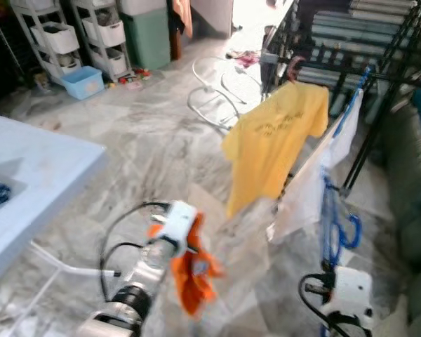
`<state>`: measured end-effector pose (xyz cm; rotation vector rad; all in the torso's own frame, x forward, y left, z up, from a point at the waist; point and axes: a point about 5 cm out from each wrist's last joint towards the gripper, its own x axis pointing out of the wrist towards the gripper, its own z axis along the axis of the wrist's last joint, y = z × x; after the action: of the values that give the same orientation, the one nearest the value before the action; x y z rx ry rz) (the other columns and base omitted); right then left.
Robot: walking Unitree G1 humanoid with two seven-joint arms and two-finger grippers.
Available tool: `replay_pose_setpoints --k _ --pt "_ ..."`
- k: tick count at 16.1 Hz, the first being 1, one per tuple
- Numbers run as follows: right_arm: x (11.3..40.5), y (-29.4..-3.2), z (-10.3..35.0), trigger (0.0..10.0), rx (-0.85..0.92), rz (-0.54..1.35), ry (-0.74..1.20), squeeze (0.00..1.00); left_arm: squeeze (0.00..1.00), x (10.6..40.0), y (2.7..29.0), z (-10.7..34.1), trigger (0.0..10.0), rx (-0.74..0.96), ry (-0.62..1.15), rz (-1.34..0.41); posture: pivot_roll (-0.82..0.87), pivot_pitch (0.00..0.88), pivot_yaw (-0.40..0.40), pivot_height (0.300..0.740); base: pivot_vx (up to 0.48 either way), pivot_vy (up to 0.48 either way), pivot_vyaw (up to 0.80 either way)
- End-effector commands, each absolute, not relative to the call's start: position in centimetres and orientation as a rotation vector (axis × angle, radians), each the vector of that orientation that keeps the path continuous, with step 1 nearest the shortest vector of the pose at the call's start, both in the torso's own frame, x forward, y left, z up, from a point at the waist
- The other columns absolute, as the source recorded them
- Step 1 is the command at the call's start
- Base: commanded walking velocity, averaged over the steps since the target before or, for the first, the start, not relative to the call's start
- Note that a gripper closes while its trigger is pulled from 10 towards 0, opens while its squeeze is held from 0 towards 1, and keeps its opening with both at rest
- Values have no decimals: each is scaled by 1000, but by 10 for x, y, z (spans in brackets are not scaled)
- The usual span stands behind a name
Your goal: Hang hanger
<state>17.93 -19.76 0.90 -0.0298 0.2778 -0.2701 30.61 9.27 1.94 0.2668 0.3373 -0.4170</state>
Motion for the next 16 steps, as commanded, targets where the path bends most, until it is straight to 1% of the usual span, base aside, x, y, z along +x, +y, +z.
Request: replay_pose_setpoints --k 1,5,10,16 --pt "184 -194 14 10000 -19 -267 256 0 0 311 101 26 10000 280 309 -403 10 32 -20 740 0 0 0" --pt "184 -197 15 10000 -6 -279 256 0 0 312 97 27 10000 277 308 -412 6 37 -18 740 -338 0 0" --pt "184 -197 15 10000 -7 -278 260 0 0 312 95 27 10000 273 309 -421 4 39 -18 740 -429 0 -450" --pt "184 -196 15 10000 -8 -278 257 0 0 312 93 27 10000 273 300 -435 2 42 -14 740 -409 0 0"
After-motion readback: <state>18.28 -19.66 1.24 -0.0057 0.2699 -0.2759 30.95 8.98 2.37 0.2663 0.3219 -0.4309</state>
